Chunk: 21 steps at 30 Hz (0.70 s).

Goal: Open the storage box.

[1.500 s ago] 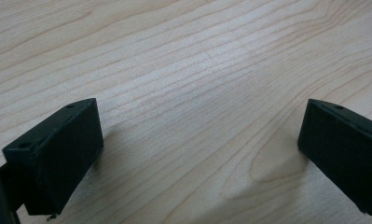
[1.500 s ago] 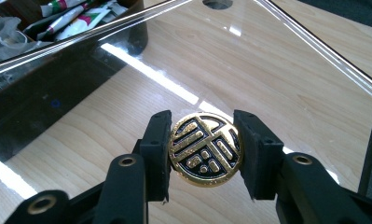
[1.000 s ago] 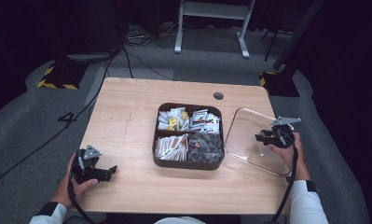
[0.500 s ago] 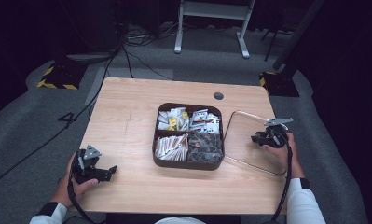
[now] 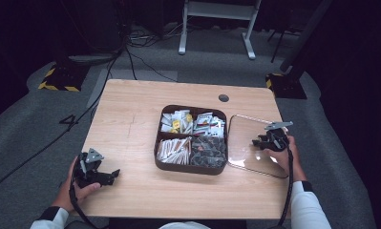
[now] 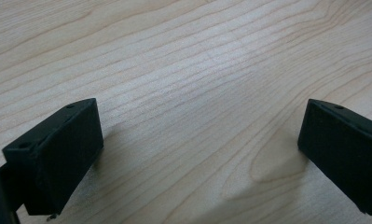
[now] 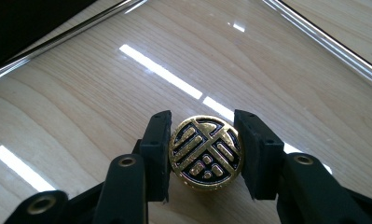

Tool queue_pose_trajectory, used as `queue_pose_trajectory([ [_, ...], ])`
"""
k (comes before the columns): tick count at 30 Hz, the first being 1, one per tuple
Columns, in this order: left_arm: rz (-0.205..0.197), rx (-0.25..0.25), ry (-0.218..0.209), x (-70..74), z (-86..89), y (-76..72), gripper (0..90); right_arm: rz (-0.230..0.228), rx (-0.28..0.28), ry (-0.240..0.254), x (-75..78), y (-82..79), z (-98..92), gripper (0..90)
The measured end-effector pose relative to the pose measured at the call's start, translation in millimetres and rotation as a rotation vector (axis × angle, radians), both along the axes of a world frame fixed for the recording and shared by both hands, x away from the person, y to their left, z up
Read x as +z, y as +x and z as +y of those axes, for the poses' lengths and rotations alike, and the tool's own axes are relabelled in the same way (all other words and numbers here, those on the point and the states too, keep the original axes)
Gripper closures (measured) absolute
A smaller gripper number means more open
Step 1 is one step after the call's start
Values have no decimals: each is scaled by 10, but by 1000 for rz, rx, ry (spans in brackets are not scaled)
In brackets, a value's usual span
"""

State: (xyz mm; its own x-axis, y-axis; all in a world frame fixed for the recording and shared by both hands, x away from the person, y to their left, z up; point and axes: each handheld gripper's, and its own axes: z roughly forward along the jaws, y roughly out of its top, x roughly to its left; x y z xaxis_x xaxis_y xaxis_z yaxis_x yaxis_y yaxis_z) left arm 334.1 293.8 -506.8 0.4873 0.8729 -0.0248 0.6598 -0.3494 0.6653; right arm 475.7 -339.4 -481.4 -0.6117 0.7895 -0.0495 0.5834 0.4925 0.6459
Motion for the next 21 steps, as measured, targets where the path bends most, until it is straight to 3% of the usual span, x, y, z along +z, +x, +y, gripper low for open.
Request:
queue_pose_trajectory([
  [3, 1, 1, 0, 0, -1, -1, 2, 12, 12, 22, 4, -1, 46, 578],
  [6, 1, 1, 0, 0, -1, -1, 2, 0, 27, 42, 41, -9, 76, 500],
  [12, 1, 1, -1, 0, -1, -1, 2, -31, -15, 61, 107, -21, 68, 356],
  [21, 0, 1, -1, 0, -1, -1, 2, -82, -21, 120, 266, -63, 120, 311],
])
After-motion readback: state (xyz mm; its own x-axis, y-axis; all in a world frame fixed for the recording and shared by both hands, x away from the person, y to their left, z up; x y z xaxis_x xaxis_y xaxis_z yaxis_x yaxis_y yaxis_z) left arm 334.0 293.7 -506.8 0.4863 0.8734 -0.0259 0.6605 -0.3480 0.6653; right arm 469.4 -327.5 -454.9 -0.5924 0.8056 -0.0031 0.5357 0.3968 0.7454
